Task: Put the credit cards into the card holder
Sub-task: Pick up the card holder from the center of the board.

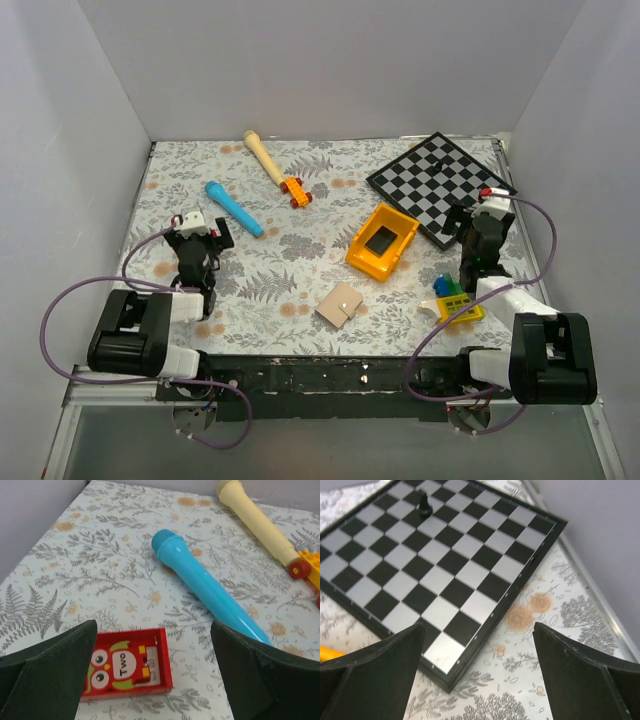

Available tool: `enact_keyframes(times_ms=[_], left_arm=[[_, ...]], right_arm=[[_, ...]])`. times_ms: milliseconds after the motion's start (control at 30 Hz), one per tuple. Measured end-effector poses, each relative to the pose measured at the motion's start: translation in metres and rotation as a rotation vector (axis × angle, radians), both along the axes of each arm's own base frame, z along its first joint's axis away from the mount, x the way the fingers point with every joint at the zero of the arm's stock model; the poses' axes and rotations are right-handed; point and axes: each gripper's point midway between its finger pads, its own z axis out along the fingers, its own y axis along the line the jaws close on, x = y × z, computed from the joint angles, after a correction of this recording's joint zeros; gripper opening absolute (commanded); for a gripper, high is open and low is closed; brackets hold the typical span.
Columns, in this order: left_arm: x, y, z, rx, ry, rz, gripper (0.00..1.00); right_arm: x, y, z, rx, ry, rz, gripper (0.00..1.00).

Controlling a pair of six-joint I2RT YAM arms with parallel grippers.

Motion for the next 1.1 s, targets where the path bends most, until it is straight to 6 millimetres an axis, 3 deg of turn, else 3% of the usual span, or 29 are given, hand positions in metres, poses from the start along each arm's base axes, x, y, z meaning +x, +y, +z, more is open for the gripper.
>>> enact_keyframes(times_ms=[100,200,267,400,500,600,733,833,1000,1100], left_arm=[[0.018,0.003,0.014,0.006,0.055,0.057,0.98],[0.046,0.003,0.068,-0.01,0.008,0.094,0.98],[0.053,0.003,0.103,-0.033,-0.029,0.107,0.98],[0.055,0.011,0.137,-0.148,-0.002,0.179,0.98],[0.056,0.023,0.14,-0.219,0.057,0.224,0.98],[0.051,0.028,0.126,-0.253,0.138,0.229,0.98],[0.041,0.019,0.108,-0.27,0.26,0.189,0.98],[0.038,0.009,0.113,-0.277,0.304,0.143,0.98],[0.028,-0.021,0.121,-0.301,0.331,0.004,0.98],[0.011,-0.069,0.124,-0.288,0.351,-0.138,0.98]], right_arm=[[0.008,-0.008,0.024,0.02,-0.014,-0.062,0.98],[0.008,-0.011,0.04,0.089,-0.012,-0.122,0.98],[0.007,-0.01,0.05,0.126,0.008,-0.143,0.98],[0.007,-0.008,0.085,0.187,0.003,-0.159,0.98],[-0.001,-0.007,0.101,0.214,0.017,-0.172,0.98],[-0.007,-0.001,0.108,0.249,0.066,-0.16,0.96],[-0.011,0.014,0.115,0.299,0.119,-0.1,0.95],[-0.018,0.022,0.112,0.322,0.165,-0.072,0.95],[-0.031,0.037,0.1,0.388,0.236,-0.028,0.93],[-0.04,0.054,0.099,0.445,0.268,0.025,0.92]])
